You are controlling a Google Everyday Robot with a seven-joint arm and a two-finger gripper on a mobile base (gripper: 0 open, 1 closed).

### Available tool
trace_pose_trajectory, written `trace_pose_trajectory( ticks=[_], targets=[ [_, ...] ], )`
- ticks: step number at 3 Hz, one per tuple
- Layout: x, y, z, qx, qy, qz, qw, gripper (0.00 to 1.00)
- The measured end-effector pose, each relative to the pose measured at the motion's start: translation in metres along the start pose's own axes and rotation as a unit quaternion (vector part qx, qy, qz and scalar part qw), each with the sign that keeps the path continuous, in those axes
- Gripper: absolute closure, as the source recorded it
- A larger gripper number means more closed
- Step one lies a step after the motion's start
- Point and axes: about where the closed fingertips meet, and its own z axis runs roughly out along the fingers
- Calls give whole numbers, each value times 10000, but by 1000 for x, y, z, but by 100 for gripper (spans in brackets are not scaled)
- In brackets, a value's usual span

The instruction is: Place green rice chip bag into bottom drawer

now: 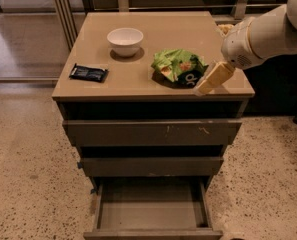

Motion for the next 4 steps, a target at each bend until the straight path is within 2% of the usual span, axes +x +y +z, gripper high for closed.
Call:
trace_pose_trajectory(
  ticks=[2,4],
  targets=[
    [31,-4,35,317,-285,140,9990,2],
    [31,-4,35,317,-285,140,9990,47]
  ],
)
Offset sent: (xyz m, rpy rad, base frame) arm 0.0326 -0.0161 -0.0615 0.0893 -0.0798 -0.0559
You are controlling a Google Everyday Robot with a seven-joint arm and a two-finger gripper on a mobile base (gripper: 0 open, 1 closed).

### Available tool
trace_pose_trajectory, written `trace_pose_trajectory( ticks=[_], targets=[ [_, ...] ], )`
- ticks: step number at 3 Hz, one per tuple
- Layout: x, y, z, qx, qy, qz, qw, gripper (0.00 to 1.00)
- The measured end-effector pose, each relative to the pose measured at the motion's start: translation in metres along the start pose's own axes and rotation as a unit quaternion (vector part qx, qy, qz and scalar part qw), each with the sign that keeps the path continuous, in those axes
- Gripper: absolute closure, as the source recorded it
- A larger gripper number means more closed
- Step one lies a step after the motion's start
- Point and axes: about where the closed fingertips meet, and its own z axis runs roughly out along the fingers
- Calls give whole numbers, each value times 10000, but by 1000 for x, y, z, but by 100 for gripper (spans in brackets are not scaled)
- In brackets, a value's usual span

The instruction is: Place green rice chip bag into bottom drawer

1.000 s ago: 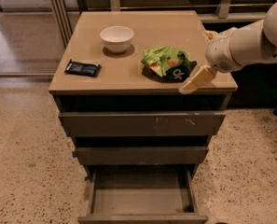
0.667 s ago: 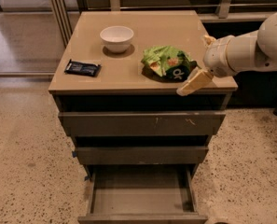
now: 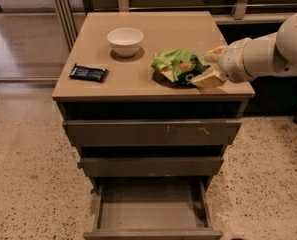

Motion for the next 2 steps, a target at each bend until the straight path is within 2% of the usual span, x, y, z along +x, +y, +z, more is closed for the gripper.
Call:
trace_pose_trajectory(
  ticks=[2],
  targets=[
    [0,0,0,0,0,0,10000,94]
  ],
)
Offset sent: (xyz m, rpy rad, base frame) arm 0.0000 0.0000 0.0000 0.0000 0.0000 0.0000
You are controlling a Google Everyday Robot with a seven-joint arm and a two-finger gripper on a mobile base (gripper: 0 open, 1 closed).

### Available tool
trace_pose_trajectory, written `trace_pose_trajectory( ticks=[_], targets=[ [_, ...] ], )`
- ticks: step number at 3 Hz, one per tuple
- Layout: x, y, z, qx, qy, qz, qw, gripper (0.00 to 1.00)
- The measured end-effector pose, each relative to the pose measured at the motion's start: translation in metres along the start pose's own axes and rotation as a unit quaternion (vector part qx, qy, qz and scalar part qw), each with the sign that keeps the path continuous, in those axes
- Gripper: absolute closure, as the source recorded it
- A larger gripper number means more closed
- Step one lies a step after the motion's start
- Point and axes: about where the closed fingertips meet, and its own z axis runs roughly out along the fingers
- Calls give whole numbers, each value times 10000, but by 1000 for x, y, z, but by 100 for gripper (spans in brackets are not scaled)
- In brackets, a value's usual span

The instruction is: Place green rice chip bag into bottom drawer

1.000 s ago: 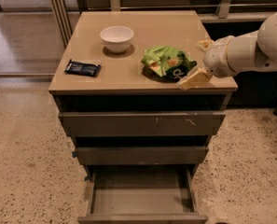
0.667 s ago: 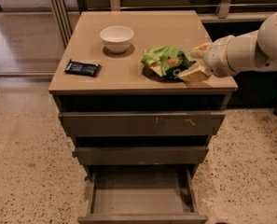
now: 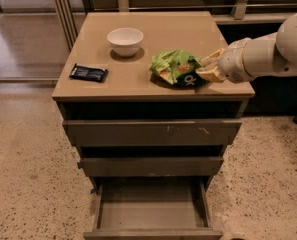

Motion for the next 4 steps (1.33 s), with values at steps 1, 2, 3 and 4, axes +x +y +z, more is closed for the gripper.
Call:
trace_pose_trajectory(
  ticks=[1,2,3,4],
  targets=[
    [-1,1,-1,-28,-25,-13,10000,100],
    [-5,6,-8,-201,-176,-90,9996,100],
    [-16,23,-36,-614,-599,-150,9962,100],
    [-24,48,-64,-1180,-903,-165,9888,100]
  ],
)
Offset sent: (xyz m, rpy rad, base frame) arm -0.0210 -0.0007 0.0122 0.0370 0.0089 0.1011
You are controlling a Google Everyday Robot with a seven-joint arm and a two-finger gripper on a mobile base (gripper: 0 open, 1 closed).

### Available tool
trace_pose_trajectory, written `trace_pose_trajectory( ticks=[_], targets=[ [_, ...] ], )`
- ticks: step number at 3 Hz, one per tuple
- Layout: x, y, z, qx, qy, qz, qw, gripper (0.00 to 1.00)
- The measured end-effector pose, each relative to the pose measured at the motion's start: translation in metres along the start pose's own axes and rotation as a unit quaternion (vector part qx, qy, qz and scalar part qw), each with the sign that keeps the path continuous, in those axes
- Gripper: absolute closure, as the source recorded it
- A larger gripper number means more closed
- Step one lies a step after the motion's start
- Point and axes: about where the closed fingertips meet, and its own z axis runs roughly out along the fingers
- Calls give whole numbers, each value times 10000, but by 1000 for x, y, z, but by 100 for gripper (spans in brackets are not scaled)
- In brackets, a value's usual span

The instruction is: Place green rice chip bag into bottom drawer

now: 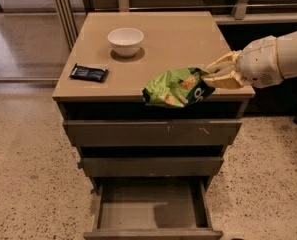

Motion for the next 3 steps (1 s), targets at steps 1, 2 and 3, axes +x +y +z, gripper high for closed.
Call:
trace_pose_trajectory(
  ticks=[1,2,3],
  targets=[
    [-2,11,-1,-208,-33,2,9998,100],
    [-1,13,0,-231,-22,12,9997,100],
    [15,45,14,-545,114,152,9983,100]
  ],
)
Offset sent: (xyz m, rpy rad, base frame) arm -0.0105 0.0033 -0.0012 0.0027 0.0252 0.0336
